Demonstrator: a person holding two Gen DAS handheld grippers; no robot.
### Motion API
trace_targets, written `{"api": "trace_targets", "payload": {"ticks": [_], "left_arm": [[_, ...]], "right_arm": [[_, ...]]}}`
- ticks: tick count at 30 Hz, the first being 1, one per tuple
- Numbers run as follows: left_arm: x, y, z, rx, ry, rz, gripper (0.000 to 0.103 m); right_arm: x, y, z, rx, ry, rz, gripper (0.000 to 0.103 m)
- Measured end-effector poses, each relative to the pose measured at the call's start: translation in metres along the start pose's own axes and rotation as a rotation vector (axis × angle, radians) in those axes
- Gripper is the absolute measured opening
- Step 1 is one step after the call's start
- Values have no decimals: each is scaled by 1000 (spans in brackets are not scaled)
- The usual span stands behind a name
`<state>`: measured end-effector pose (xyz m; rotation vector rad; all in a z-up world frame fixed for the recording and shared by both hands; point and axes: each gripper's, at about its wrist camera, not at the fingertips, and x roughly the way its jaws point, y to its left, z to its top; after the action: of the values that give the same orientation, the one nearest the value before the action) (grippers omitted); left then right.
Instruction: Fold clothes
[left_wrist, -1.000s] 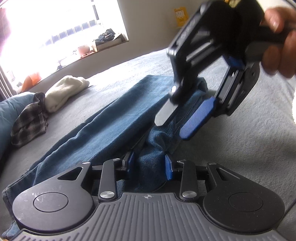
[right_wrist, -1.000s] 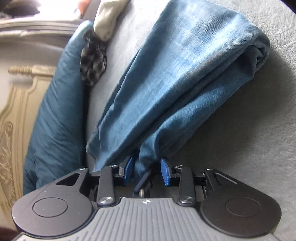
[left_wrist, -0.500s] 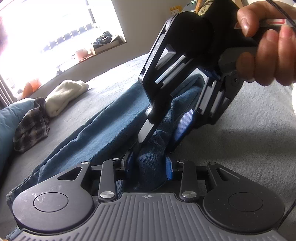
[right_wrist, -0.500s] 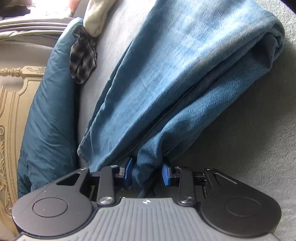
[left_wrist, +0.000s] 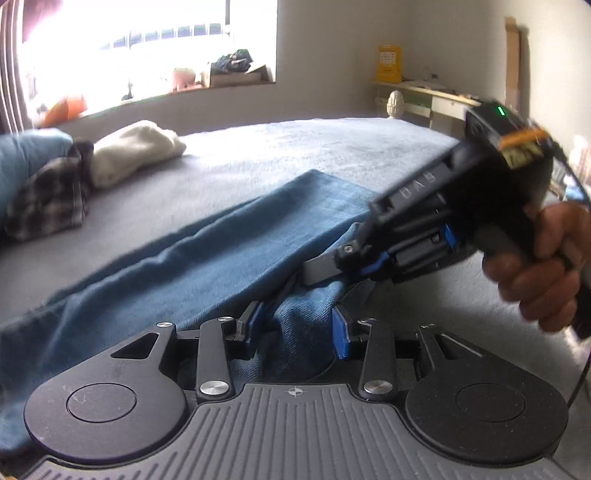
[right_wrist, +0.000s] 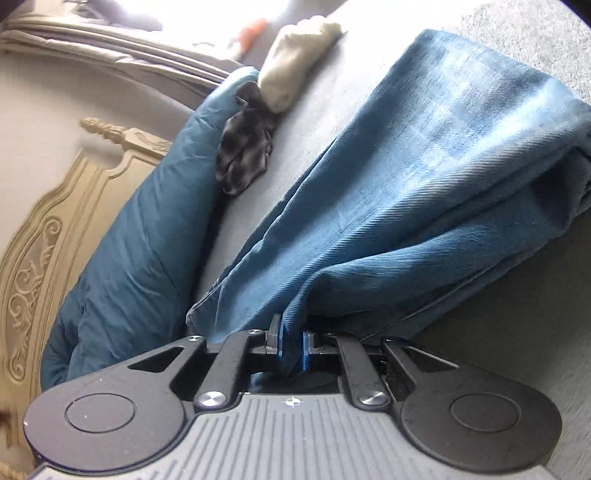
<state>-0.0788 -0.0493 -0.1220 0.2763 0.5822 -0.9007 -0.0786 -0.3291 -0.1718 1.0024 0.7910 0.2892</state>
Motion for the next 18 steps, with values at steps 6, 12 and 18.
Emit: {"api": "trace_targets", "payload": {"ticks": [6, 12, 18], "left_arm": [[-6, -3, 1, -25, 5, -46, 40], [-2, 3, 1, -66, 11, -50, 40], [7, -10, 2, 20, 30, 19, 40]], "right_arm": [[-1, 4, 0, -158, -26, -58, 9], [-4, 7, 0, -163, -55, -37, 9], [-4, 7, 1, -142, -77, -11, 9]]}}
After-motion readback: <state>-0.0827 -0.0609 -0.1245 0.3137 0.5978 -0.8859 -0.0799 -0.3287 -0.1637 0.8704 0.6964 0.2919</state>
